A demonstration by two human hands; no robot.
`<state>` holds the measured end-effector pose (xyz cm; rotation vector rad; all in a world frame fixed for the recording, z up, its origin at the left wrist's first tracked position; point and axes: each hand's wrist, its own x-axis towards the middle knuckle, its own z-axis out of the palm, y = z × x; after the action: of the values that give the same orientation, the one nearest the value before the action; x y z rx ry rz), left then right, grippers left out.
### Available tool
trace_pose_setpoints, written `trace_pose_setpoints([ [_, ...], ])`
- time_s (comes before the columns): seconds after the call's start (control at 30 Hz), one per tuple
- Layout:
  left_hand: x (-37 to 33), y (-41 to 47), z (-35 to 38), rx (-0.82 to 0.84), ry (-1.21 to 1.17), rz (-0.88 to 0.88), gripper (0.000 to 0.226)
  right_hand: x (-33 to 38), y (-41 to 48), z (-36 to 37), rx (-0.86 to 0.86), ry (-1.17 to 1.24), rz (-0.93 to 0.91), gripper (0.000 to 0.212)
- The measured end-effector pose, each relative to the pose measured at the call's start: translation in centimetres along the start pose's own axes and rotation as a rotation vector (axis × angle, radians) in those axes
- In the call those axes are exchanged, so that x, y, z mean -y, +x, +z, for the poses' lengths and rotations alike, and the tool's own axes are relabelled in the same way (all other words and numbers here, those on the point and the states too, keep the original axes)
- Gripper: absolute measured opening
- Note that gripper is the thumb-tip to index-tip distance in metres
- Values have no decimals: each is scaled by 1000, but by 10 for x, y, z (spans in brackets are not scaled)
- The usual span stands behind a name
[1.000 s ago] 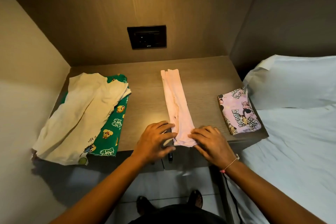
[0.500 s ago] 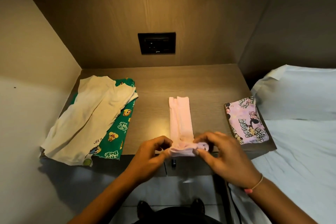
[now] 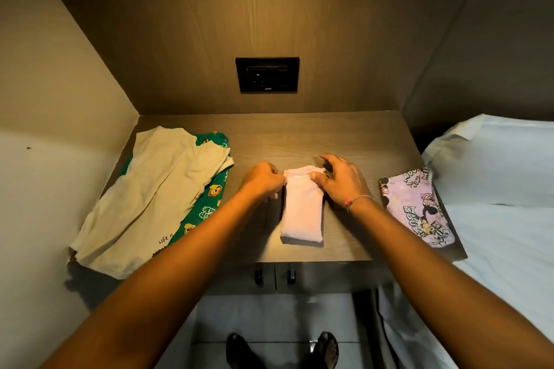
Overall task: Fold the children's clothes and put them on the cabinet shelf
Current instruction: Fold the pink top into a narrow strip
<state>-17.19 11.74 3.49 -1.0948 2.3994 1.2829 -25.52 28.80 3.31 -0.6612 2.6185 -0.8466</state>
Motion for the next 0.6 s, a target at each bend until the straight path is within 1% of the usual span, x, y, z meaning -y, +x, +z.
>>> trace_pose_setpoints([
  [0.03, 7, 0, 2, -83, 89, 30, 9, -5, -5, 1, -38, -8, 15, 52],
  [0.07, 14, -2, 4, -129, 128, 48, 11, -11, -12, 3, -84, -2, 42, 50],
  [0.13, 28, -11, 12, -108, 131, 36, 24, -19, -33, 10, -131, 51, 132, 42],
  [0.23, 31, -15, 26, -68, 110, 2, 35, -12, -54, 30, -26, 115, 209, 36],
  [0.33, 23, -9, 33, -96, 57, -19, 31, 4, -50, 40, -46, 91, 298, 35],
  [0.43, 23, -5, 33, -130, -3, -57, 24, 14, -41, 44, -53, 77, 386, 28],
  [0.53, 25, -5, 35, -161, -70, -51, 17, 18, -43, 48, -91, 77, 398, 24],
  [0.6, 26, -10, 39, -185, -133, -10, 17, 18, -47, 51, -138, 99, 383, 22],
])
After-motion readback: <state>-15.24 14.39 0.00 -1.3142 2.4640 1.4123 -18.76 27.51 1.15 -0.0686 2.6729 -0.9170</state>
